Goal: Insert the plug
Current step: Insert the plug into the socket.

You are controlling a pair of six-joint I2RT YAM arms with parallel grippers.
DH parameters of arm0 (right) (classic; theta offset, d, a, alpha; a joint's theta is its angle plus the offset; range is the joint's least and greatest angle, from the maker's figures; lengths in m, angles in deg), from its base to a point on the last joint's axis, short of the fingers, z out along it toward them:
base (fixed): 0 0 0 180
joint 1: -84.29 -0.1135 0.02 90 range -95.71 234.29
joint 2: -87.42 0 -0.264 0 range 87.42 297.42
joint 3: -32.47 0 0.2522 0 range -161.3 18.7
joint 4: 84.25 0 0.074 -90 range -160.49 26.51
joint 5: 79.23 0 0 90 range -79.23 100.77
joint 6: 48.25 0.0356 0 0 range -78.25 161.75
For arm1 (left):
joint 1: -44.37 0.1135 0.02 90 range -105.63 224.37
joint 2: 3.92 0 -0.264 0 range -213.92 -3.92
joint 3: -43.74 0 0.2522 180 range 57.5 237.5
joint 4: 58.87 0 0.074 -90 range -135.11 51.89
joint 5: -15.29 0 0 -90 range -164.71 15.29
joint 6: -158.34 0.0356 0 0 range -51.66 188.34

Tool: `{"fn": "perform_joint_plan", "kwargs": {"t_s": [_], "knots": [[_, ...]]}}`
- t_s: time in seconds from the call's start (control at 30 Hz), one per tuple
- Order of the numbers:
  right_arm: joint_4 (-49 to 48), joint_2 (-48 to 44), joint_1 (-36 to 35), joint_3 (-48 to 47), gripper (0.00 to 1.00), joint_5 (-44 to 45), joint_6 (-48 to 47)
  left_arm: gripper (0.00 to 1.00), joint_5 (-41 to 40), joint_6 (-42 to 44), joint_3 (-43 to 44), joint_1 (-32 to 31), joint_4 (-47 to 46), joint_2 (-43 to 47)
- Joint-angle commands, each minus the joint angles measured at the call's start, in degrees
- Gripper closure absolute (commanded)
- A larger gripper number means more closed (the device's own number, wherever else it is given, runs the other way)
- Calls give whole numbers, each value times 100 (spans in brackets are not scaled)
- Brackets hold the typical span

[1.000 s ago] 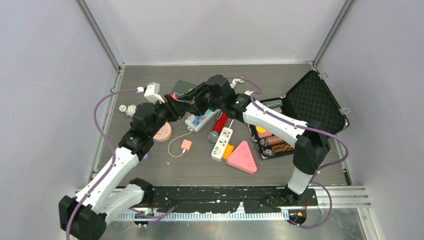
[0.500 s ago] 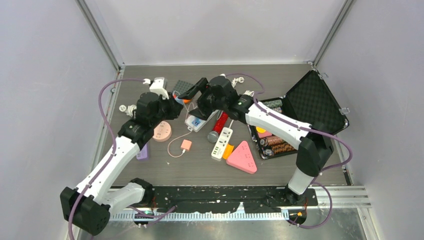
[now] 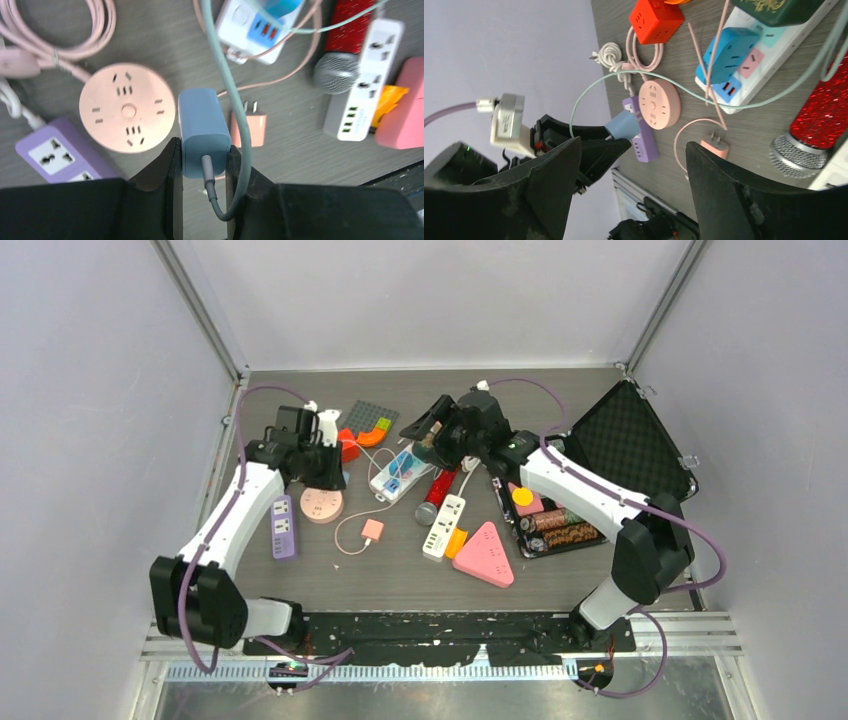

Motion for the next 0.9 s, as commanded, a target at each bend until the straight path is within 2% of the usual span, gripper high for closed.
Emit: {"fn": "perform_joint_plan", "kwargs": {"t_s": [0.0,0.23,0.6,0.67,0.87], "knots": [[-81,-507,116,56,20,175,-798,100,80,325,332,381,906,-457],[83,-1000,398,180,20,500,-1678,100,197,945,1027,1035,1783,-1484],[574,-1499,802,-8,19,958,-3447,100,-187,1675,1722,1463,2315,-2485],[728,-1584,863,102,19,1173,-3625,100,-428,1680,1931,1504,2438,-2621],[807,-1916,971,645,19,1554,-3851,100,-332,1717,2327,1769,2436,-2919]]}}
